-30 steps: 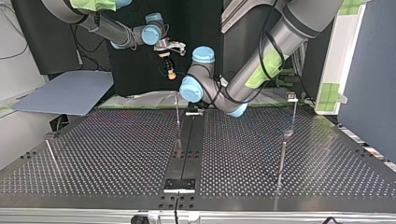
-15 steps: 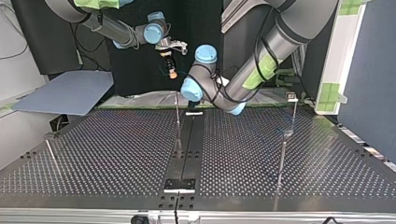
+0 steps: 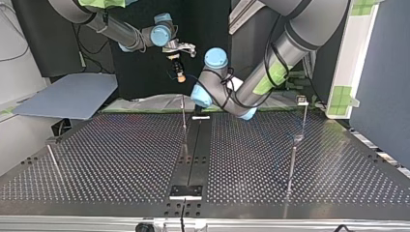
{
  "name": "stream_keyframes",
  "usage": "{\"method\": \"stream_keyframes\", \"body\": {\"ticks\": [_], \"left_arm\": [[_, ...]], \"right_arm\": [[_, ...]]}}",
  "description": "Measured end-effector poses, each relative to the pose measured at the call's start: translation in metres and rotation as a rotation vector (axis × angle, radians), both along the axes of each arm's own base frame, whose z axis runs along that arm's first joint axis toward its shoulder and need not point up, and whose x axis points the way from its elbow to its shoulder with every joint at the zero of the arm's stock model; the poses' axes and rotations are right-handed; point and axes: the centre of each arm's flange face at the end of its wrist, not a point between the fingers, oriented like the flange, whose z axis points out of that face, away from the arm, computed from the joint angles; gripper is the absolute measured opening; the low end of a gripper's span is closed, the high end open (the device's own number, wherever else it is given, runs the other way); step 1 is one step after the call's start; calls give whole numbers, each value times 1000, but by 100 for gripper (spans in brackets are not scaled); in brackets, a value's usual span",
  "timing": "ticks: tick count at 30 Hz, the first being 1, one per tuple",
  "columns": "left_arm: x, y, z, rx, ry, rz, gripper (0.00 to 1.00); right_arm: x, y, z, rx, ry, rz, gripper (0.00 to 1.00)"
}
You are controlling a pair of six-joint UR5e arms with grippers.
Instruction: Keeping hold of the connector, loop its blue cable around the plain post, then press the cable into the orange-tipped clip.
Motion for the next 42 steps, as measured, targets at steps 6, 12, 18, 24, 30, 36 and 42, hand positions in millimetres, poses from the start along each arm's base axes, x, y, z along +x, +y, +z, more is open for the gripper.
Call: {"method": "stream_keyframes", "body": {"ticks": [6, 12, 18, 24, 30, 36, 42], "left_arm": [[11, 2, 14, 14, 9, 23, 100], [19, -8, 30, -23, 29, 8, 100], [14, -17, 10, -31, 115, -22, 100], [14, -17, -12, -48, 168, -25, 100], [26, -16, -12, -81, 131, -5, 100], [30, -17, -13, -102, 102, 7, 100], [29, -16, -30, -89, 120, 19, 100]], "right_arm": [[2, -5, 2, -14, 4, -11, 0], [5, -4, 3, -20, 4, -10, 0], [10, -1, 4, -25, 7, 2, 0], [15, 2, 5, -27, 7, 12, 0], [17, 4, 5, -26, 7, 17, 0], [18, 4, 5, -27, 5, 20, 0], [19, 5, 5, -28, 5, 22, 0]]}}
